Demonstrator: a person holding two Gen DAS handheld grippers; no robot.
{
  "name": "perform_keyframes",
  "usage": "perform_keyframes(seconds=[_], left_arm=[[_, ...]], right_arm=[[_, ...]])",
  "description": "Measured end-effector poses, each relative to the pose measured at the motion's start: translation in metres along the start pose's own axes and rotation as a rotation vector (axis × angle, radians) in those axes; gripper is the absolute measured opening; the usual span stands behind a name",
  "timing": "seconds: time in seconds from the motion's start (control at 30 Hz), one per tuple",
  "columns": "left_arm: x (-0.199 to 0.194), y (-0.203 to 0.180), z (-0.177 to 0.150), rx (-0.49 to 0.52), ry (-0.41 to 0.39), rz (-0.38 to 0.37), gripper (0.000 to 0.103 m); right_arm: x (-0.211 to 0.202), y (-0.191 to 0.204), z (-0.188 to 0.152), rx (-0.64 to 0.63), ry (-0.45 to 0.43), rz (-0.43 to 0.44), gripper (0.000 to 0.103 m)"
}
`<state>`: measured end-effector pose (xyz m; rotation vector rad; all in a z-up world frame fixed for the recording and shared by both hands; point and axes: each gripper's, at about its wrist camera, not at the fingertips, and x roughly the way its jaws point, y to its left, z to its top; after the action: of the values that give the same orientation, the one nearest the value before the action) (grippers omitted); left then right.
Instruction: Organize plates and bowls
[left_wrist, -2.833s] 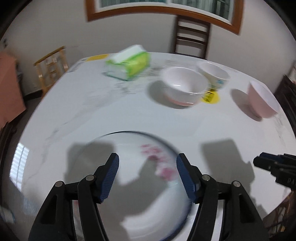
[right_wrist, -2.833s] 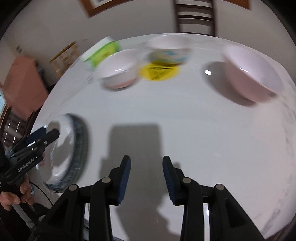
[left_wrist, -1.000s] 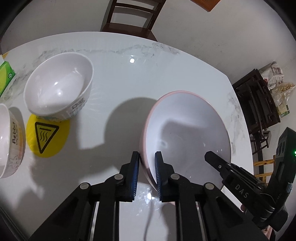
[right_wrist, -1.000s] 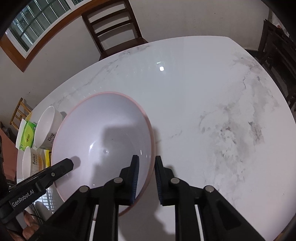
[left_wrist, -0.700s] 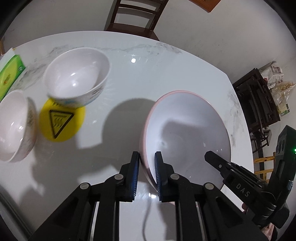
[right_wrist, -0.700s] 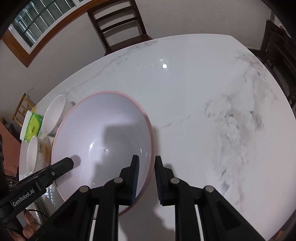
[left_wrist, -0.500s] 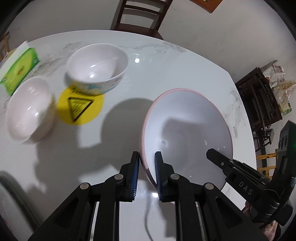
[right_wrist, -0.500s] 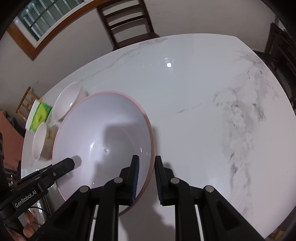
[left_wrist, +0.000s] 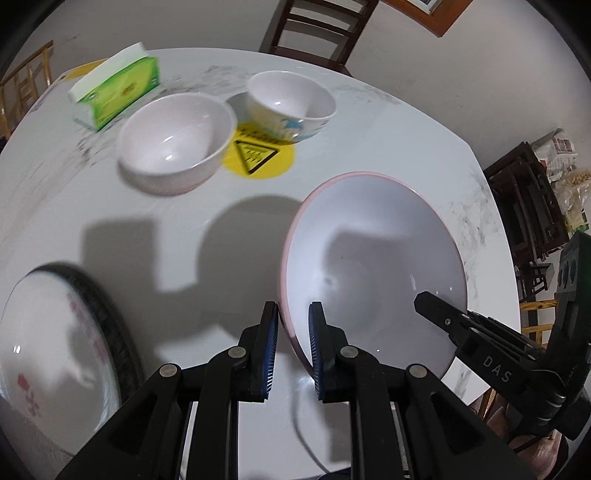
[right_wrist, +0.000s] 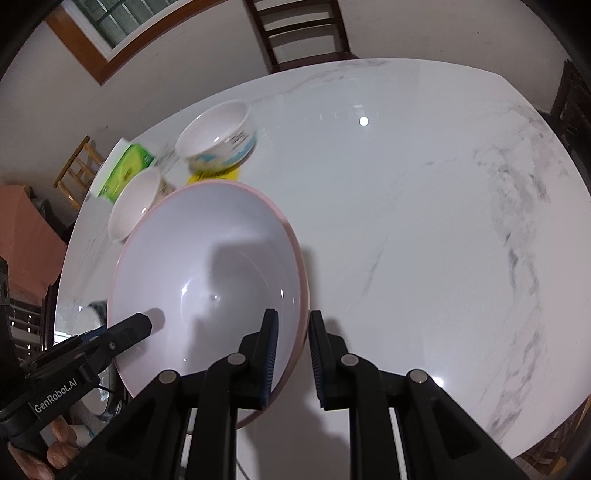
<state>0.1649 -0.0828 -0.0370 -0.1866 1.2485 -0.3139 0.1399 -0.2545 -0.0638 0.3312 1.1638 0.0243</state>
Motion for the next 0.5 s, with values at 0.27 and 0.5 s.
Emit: perform_keyframes(seconds=[0.27,0.5], left_arm=[[-0.012,0.026,-0.027,-0.02,0.001,0.012,0.014],[-0.006,0.037,-0.04,-0.028,0.02,0.018,0.014]], right_arm=[[0.002,0.025,-0.031,-0.029,0.026,-0.001,0.017],[0.008,0.034,-0.042,-0.04,0.044,-0.007,0.018]])
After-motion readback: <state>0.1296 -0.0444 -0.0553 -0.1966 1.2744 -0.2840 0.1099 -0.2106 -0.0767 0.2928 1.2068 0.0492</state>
